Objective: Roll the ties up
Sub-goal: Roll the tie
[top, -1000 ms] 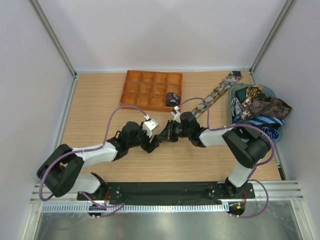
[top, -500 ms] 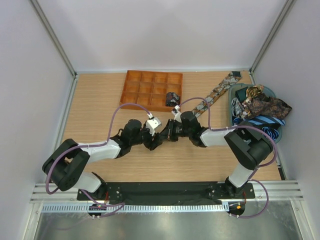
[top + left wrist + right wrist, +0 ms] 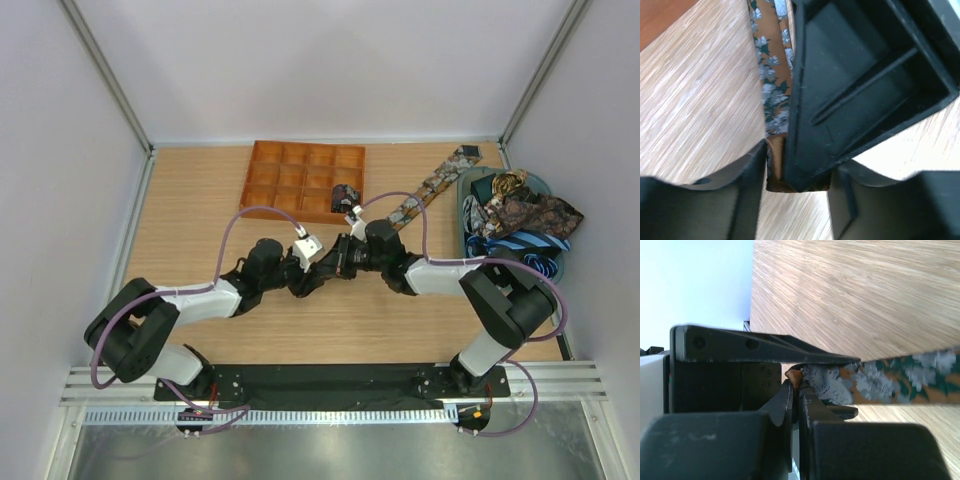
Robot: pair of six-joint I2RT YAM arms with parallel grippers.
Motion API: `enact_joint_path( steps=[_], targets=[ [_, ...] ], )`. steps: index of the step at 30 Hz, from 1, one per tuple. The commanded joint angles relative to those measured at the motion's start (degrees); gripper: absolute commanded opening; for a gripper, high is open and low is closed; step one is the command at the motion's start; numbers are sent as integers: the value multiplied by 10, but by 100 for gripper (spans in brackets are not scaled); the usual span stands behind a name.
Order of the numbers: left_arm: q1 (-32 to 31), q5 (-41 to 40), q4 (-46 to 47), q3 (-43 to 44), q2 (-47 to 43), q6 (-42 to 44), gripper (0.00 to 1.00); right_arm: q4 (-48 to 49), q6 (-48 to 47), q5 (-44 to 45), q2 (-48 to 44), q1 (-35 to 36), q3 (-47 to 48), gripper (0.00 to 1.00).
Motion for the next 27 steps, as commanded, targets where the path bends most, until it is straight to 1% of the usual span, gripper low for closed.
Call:
enact_joint_path(
  steps=[1,3,4,7,11,16,19,20,24,27],
  targets=[
    [-2,-1,27,5,-17,8,43,12,4,-2,-22,3,-3,1],
    [-2,-5,24,4,-20,10,38,13,5,-1,-15,3,-3,1],
    [-2,-7,23,5,-22,10,33,15,4,2,-13,3,-3,1],
    [-2,-6,8,3,-27,9,30,15,-4,10,-4,3,-2,1],
    [-2,-4,-41,13,-27,-7,31,-1,-26,21,14,1,8,1],
    [-2,-2,-102,29,-17,-15,34,-9,-51,30,49,0,16,1],
    [-2,-1,-110,33,-12,-15,39,-8,-58,33,65,-1,17,1],
    [-2,-1,-109,32,-12,-28,39,-6,-58,37,70,-1,16,2],
    [-2,-8,-105,32,-6,-25,40,5,-64,44,91,-3,13,3],
    [-2,-7,-118,46,10,-25,41,12,-69,49,109,-4,14,5]
  ],
)
